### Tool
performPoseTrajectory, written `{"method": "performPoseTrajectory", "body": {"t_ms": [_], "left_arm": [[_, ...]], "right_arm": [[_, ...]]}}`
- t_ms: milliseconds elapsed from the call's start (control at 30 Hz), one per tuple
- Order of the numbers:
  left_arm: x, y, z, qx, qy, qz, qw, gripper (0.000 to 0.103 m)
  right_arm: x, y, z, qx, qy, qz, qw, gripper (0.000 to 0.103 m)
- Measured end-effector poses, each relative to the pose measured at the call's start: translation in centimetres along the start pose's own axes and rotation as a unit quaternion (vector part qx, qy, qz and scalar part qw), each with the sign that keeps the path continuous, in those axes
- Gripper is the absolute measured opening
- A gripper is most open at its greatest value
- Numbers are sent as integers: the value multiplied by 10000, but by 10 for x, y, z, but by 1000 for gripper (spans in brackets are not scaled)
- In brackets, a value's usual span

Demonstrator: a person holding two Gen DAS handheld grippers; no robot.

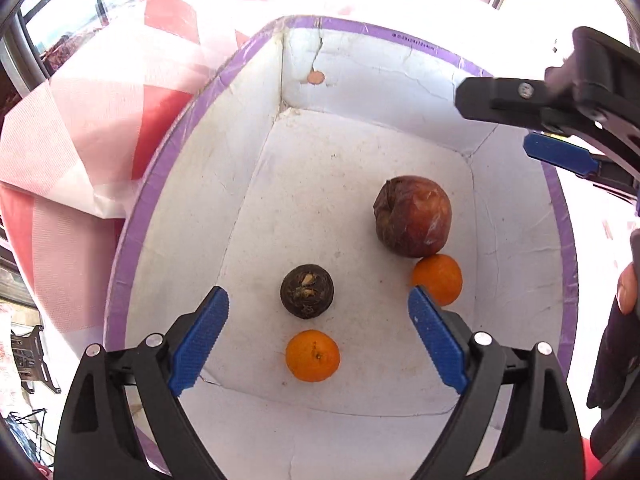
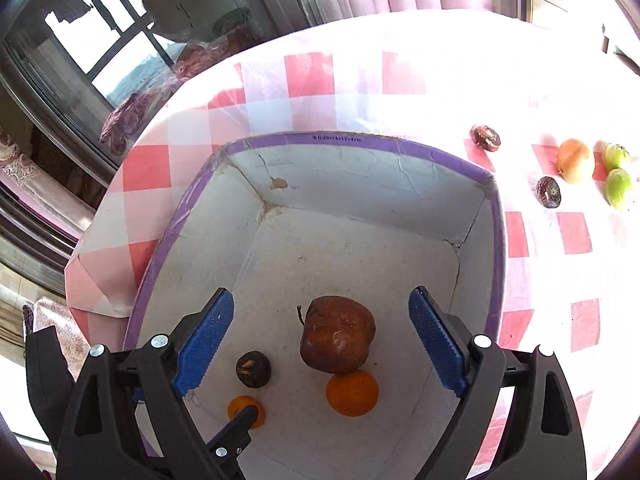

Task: Organize fruits
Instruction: 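Move both open tools back to the remaining fruits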

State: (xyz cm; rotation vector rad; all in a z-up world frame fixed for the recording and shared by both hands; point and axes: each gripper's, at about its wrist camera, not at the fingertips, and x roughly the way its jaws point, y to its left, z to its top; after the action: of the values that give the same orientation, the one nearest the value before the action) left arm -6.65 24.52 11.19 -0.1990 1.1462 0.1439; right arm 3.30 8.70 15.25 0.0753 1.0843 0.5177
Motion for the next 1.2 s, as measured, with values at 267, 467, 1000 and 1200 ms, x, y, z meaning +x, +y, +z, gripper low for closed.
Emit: {"method": "performPoseTrajectory", "body": {"t_ms": [267, 467, 1000, 1200], "left_arm": [[-32, -57, 34, 117, -988, -181, 9949, 96], [-23, -135, 69, 547, -1365, -420, 9882, 101], [74, -326, 117, 1301, -598, -528, 9883, 101], [129, -352, 122, 1154, -103, -218, 9930, 101]], "right_arm": [[-83, -55, -23, -99, -1561, -480, 9865, 88], [-95, -121, -42, 241, -1855, -1459, 9715, 88], [-61, -311, -41, 1086, -1237, -1989, 9661, 88], [-16, -370, -20, 1092, -870, -1921, 9714, 88]]}}
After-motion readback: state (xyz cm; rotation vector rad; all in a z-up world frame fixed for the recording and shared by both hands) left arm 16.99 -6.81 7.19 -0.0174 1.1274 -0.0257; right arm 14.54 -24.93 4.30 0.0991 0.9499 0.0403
